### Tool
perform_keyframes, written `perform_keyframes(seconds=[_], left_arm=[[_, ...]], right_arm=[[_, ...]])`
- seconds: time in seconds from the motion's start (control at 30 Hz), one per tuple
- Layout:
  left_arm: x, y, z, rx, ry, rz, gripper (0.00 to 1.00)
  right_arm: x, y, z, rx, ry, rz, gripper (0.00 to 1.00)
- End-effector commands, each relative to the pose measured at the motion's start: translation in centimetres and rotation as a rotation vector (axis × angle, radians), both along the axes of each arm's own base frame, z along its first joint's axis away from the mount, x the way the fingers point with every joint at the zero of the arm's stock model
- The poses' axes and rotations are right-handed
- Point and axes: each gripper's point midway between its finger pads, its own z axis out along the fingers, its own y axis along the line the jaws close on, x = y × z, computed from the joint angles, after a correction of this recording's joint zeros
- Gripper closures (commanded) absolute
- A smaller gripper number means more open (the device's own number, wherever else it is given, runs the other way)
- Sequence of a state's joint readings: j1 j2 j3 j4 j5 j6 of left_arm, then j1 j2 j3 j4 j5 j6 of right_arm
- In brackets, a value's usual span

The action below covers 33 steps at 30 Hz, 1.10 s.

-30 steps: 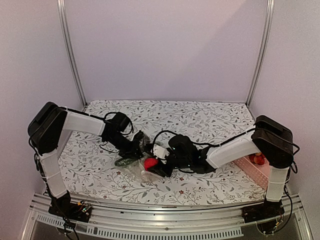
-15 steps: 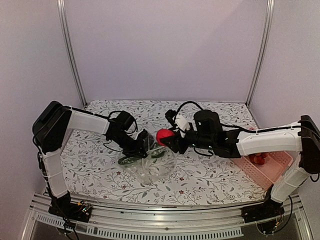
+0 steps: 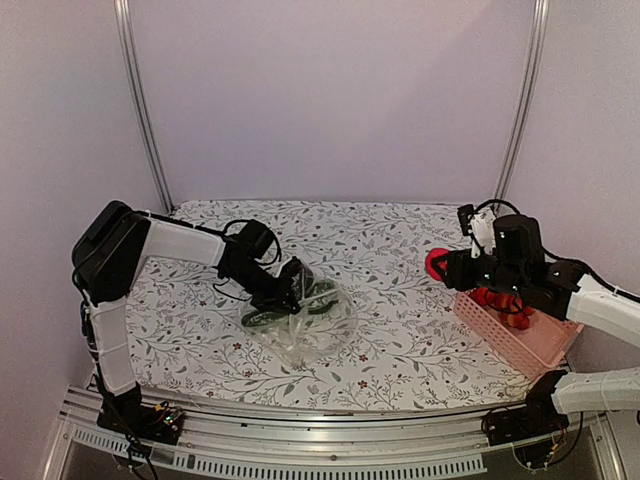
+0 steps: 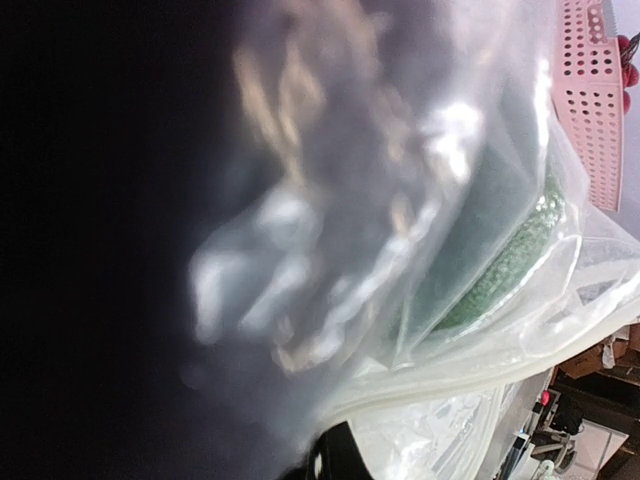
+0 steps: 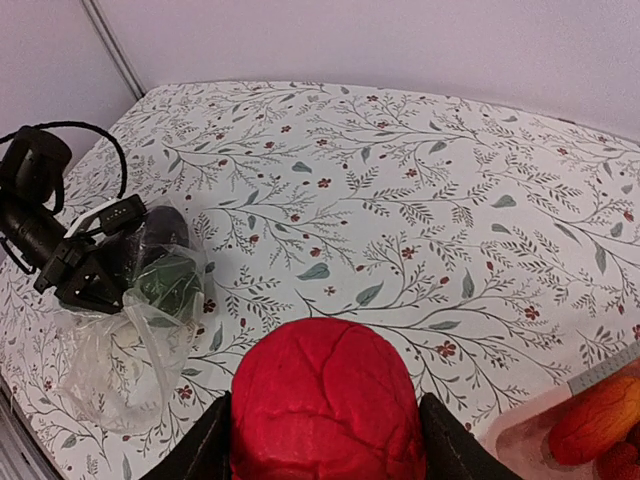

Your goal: Open the zip-top bag and remove the fake food

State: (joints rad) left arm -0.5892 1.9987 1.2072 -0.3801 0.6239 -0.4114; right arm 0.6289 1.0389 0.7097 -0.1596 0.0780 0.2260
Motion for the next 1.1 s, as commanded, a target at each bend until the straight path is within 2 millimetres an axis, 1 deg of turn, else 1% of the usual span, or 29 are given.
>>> perform_keyframes(seconds=[0.0, 0.03, 0.1, 0.17, 0.27, 0.43, 0.57, 0.6, 0.67, 0.7, 0.77, 0.93, 1.0, 1.07], left_arm=[[-1.1, 0.1, -1.7, 0.034, 0.047, -0.025, 1.0], [-1.1, 0.0, -1.7, 0.034, 0.047, -0.027, 1.0], [-1.1, 0.0, -1.7, 0.033, 0.048, -0.025, 1.0], [-1.1, -0.1, -1.6, 0.031, 0.049, -0.026, 1.0], [-0.9, -0.2, -1.4, 0.032, 0.044, -0.025, 1.0], [-0.7, -0.2, -1.3, 0.033, 0.036, -0.021, 1.0], [-0.8, -0.2, -1.3, 0.036, 0.038, -0.019, 1.0], [-0.8, -0.1, -1.3, 0.037, 0.038, -0.017, 1.0], [-0.8, -0.1, -1.3, 0.036, 0.038, -0.018, 1.0], [-0.8, -0.1, -1.2, 0.035, 0.038, -0.019, 1.0], [-0.9, -0.2, -1.2, 0.031, 0.04, -0.021, 1.0], [-1.0, -0.2, -1.0, 0.024, 0.043, -0.026, 1.0], [-1.1, -0.3, -0.7, 0.016, 0.041, -0.03, 1.0], [-1.2, -0.4, -0.4, 0.005, 0.04, -0.035, 1.0]], right_arm=[[-1.8, -5.4, -3.7, -0.023, 0.177, -0.168, 0.65], [-1.8, -6.5, -4.1, -0.02, 0.197, -0.201, 0.65], [-1.8, -7.7, -4.8, -0.021, 0.227, -0.237, 0.65], [-1.2, -8.7, -4.7, -0.015, 0.238, -0.272, 0.64], [-0.4, -10.4, -6.5, -0.025, 0.321, -0.33, 0.65], [0.2, -12.4, -7.8, -0.03, 0.373, -0.398, 0.64], [0.6, -13.6, -8.5, -0.032, 0.399, -0.439, 0.57], [0.7, -13.7, -8.6, -0.034, 0.404, -0.442, 0.53], [0.9, -13.7, -8.8, -0.038, 0.41, -0.439, 0.4], [1.0, -13.7, -8.7, -0.039, 0.407, -0.438, 0.36], [1.1, -13.7, -8.5, -0.046, 0.396, -0.429, 0.3], [1.8, -12.4, -7.1, -0.013, 0.361, -0.358, 0.24], [2.1, -11.7, -6.5, 0.0, 0.349, -0.317, 0.24], [2.5, -10.5, -5.4, 0.018, 0.308, -0.253, 0.28]])
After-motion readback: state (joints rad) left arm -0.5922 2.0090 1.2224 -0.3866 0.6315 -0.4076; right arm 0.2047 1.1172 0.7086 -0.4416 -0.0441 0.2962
